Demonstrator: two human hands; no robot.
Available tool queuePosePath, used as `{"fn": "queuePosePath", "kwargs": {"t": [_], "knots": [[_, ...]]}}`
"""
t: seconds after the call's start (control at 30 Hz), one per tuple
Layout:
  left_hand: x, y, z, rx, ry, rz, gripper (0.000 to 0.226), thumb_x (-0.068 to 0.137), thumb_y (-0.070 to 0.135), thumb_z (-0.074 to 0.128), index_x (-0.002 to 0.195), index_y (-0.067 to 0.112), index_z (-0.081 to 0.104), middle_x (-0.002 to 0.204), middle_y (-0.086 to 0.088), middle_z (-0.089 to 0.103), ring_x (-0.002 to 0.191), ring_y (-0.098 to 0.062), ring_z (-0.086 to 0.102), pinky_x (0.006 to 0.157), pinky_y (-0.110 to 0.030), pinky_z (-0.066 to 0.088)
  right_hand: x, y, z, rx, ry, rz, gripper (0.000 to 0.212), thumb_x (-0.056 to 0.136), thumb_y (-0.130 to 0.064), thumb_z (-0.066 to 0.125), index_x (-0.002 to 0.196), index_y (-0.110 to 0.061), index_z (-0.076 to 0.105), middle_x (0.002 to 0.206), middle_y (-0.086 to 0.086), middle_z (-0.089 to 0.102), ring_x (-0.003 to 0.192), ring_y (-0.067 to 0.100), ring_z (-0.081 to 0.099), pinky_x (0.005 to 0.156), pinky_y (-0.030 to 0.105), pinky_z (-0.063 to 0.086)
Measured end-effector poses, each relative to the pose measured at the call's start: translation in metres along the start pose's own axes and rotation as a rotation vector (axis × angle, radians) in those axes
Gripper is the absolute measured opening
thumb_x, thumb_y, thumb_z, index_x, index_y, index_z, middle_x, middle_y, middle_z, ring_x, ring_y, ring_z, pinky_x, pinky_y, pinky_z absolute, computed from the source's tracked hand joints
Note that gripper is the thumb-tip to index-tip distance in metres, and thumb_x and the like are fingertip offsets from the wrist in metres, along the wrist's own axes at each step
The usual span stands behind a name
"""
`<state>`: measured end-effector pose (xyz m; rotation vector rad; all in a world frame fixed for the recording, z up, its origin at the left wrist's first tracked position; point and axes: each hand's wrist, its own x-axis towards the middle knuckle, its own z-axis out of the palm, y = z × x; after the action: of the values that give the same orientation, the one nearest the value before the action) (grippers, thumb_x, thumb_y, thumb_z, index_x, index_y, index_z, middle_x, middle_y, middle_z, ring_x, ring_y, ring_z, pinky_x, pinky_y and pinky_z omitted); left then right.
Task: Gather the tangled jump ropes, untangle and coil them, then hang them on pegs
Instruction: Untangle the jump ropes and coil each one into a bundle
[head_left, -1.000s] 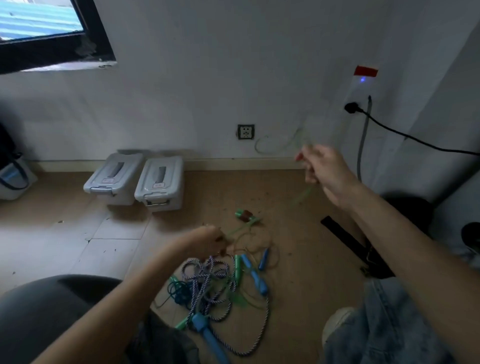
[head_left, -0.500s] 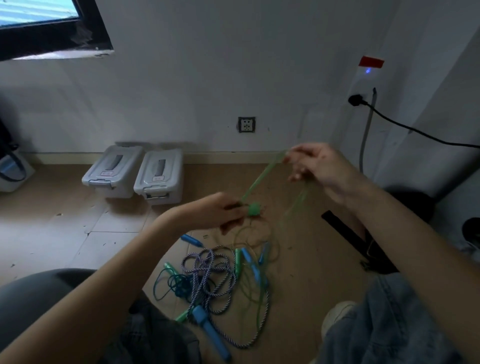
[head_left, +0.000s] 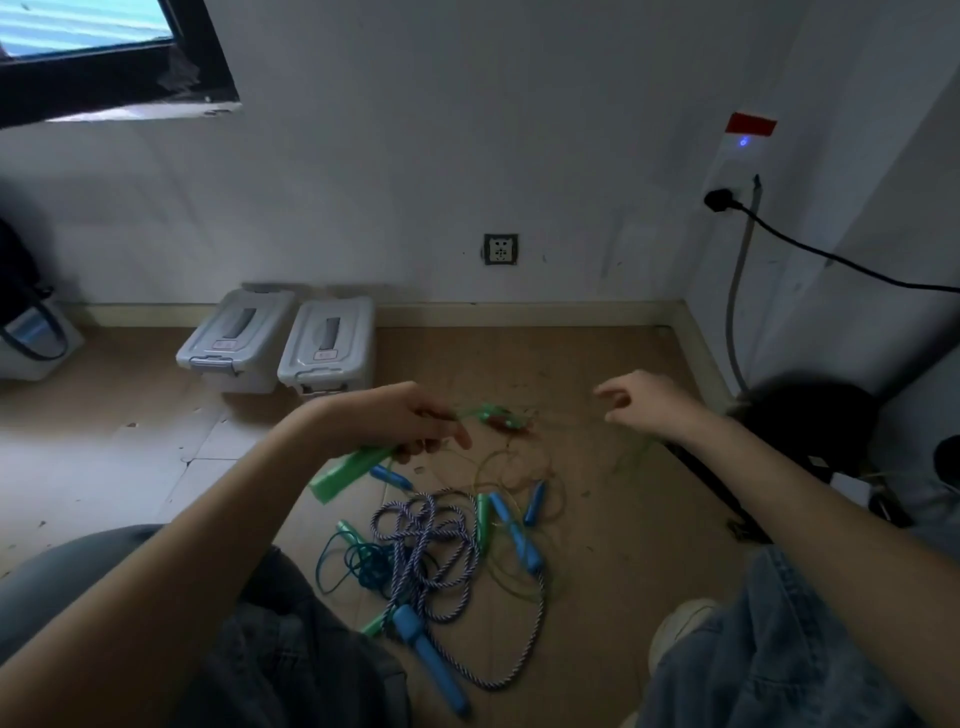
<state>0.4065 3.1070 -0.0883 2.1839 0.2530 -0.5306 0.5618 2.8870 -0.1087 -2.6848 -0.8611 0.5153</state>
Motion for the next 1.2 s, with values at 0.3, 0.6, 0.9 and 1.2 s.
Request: {"fn": "queuePosePath", "kwargs": {"t": [0.3, 0.6, 0.9, 1.2], "knots": [[0.049, 0.012, 0.029, 0.15, -0.053, 0.096, 0.02, 0.093, 0.013, 0.048, 0.106, 0.006, 0.063, 0.093, -0.005, 0.068, 0.078, -0.014, 0.067, 0.067, -0.018, 0.055, -0.001, -0.029, 0.025, 0.516, -0.415, -0.307, 0.023, 0.094, -0.012, 0.051, 0.112, -0.004, 0.063, 0.074, 0.001, 0.06, 0.067, 0.009, 0.058, 0.063, 0.018, 0.048], [0.088, -0.019, 0.03, 0.265, -0.184, 0.002, 0.023, 0.087, 0.036, 0.057, 0.081, 0.015, 0.066, 0.062, 0.01, 0.062, 0.041, 0.003, 0.051, 0.04, -0.01, 0.037, 0.012, 0.011, 0.056, -0.086, -0.581, -0.102, 0.019, 0.093, -0.014, 0.053, 0.101, -0.004, 0.067, 0.085, 0.009, 0.068, 0.068, 0.016, 0.06, 0.063, 0.024, 0.047], [0.153, -0.137, 0.072, 0.638, -0.41, -0.191, 0.033, 0.089, 0.026, 0.056, 0.121, 0.018, 0.054, 0.12, -0.004, 0.055, 0.11, -0.022, 0.052, 0.084, -0.025, 0.04, 0.122, -0.022, 0.234, 0.104, -0.422, 0.09, 0.016, 0.091, -0.013, 0.052, 0.09, 0.001, 0.06, 0.101, 0.024, 0.057, 0.097, 0.029, 0.058, 0.072, 0.031, 0.042], [0.181, -0.192, 0.084, 0.729, -0.332, 0.012, 0.029, 0.092, 0.025, 0.049, 0.117, 0.011, 0.054, 0.119, -0.007, 0.052, 0.113, -0.022, 0.05, 0.094, -0.028, 0.036, 0.144, -0.015, 0.328, 0.101, -0.342, 0.329, 0.036, 0.085, -0.035, 0.063, 0.107, -0.007, 0.06, 0.116, 0.011, 0.061, 0.109, 0.031, 0.057, 0.081, 0.034, 0.044]]}}
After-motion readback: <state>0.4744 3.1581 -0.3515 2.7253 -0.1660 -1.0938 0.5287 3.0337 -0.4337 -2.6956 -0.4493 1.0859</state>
